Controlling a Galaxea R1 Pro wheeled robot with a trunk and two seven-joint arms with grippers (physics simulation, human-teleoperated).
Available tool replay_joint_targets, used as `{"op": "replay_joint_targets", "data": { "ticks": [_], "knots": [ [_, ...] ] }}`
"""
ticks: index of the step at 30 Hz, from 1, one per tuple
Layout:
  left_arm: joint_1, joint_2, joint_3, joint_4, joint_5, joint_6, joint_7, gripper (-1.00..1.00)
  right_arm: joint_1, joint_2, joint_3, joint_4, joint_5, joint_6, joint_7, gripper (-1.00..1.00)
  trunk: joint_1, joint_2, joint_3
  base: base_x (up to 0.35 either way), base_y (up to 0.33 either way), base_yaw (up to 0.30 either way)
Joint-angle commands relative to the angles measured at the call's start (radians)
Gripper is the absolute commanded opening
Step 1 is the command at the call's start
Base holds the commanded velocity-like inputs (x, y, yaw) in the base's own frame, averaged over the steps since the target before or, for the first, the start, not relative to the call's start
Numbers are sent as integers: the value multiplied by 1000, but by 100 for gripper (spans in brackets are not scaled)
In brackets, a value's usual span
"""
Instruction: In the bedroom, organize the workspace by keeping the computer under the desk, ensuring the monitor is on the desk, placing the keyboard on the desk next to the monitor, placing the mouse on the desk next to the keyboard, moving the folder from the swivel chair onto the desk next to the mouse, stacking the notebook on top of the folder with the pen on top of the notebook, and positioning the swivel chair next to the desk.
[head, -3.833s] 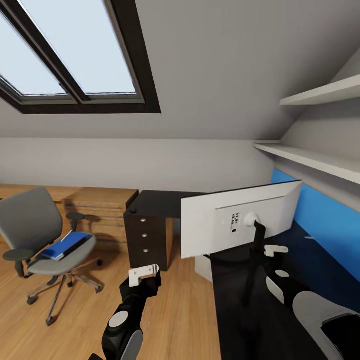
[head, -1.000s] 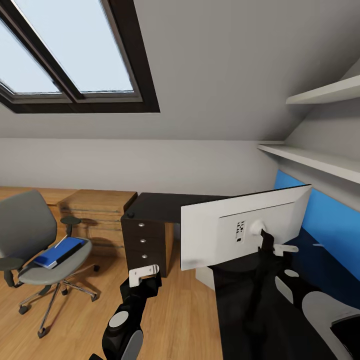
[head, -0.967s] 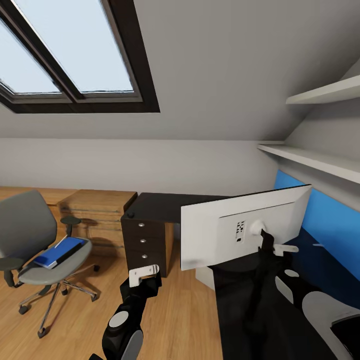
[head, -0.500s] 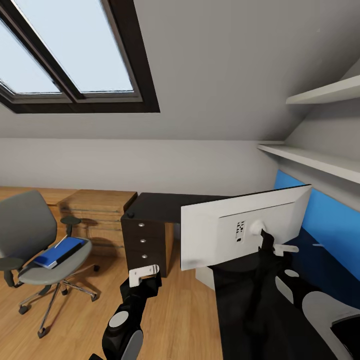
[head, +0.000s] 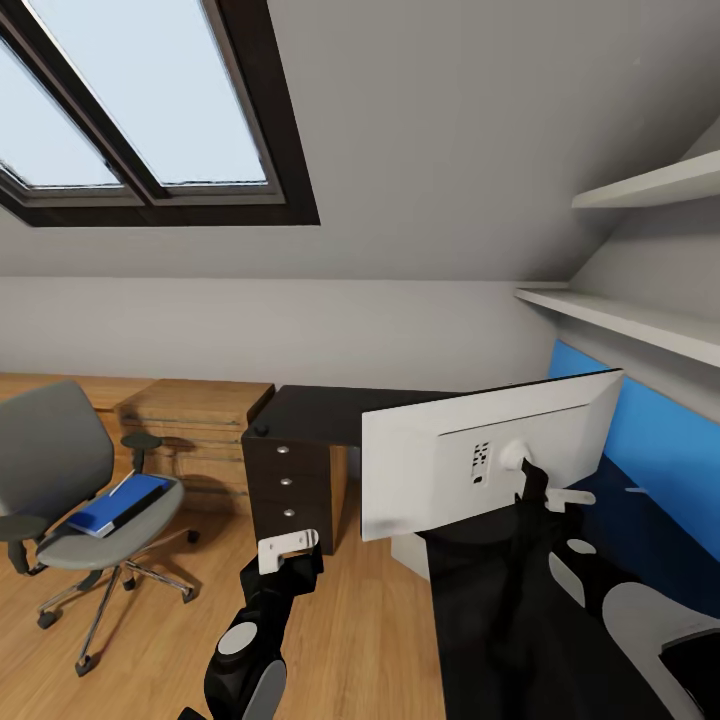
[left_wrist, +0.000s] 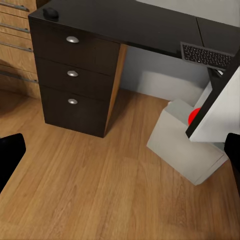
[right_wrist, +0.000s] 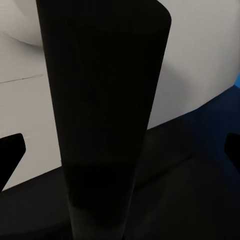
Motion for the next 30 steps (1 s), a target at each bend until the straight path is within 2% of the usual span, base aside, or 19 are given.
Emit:
{"op": "replay_joint_targets", "data": {
  "ticks": [1,30],
  "knots": [
    [-1,0,-2,-1,9,2,9,100,-1,0,9,0,-7,-2,-4,100,0,-1,-2,0,0,0],
    [-1,0,-2,-1,10,2,9,100,-1,1,10,0,-7,0,-4,100,0,-1,-2,32,0,0]
  ]
}}
